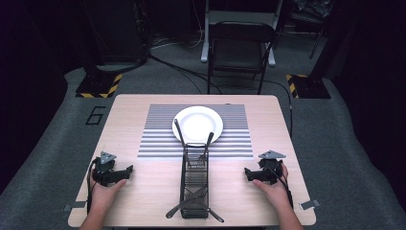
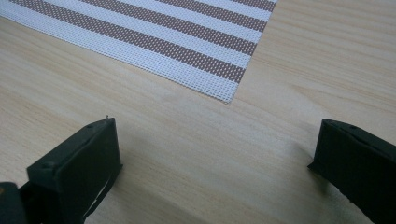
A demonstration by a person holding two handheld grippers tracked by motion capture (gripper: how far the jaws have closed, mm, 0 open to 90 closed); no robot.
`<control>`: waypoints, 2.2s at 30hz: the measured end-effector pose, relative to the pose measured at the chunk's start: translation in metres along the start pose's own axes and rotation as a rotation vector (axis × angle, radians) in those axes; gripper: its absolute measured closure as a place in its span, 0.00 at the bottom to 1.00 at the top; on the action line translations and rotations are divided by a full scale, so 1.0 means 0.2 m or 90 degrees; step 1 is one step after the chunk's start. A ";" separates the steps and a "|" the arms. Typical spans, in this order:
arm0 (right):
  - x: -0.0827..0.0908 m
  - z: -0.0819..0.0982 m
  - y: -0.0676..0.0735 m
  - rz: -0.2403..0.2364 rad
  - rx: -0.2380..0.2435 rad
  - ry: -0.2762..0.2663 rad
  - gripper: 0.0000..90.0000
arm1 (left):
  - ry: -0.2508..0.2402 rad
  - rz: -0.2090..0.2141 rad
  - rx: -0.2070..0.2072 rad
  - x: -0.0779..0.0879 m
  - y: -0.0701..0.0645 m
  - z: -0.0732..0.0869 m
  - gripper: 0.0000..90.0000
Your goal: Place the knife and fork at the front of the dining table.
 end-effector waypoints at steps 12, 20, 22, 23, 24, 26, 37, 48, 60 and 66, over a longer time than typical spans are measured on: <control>0.00 0.00 0.00 0.000 0.004 0.002 0.00 | -0.002 -0.001 0.004 0.00 0.00 0.00 0.17; 0.00 0.00 0.01 0.005 -0.002 -0.010 0.05 | 0.001 -0.002 0.005 0.00 0.00 0.00 0.17; 0.01 0.00 0.00 0.007 0.005 -0.016 0.10 | 0.003 -0.002 0.003 0.00 0.00 0.00 0.17; 0.01 0.00 0.01 0.008 -0.001 -0.018 0.14 | 0.003 -0.002 0.003 0.00 0.00 0.00 0.17; 0.02 -0.01 0.00 0.010 0.000 -0.020 0.17 | -0.002 -0.003 0.008 0.00 0.00 0.00 0.17; 0.02 -0.01 0.00 0.011 0.002 -0.023 0.19 | -0.001 -0.003 0.008 0.00 0.00 0.00 0.17; 0.08 -0.04 0.04 -0.013 -0.001 -0.025 0.49 | 0.001 -0.006 0.008 0.00 0.00 0.00 0.17; 0.14 -0.08 0.13 -0.031 0.032 -0.038 0.49 | 0.000 0.000 0.001 0.00 -0.01 -0.01 0.17; 0.13 -0.13 0.23 -0.062 0.067 -0.031 0.49 | -0.005 0.002 -0.001 -0.01 -0.02 -0.01 0.16; 0.14 -0.16 0.27 -0.076 0.074 -0.042 0.48 | -0.005 0.002 0.000 -0.01 -0.02 -0.01 0.16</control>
Point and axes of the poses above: each handheld gripper's, and its own axes: x roughly backward along the jaws, z roughly out of its underside, y roughly to its left, the point moved 5 cm from there along -x, roughly forward along the jaws, and after that the axes turned 15 degrees about -z, right-handed, at the moved point
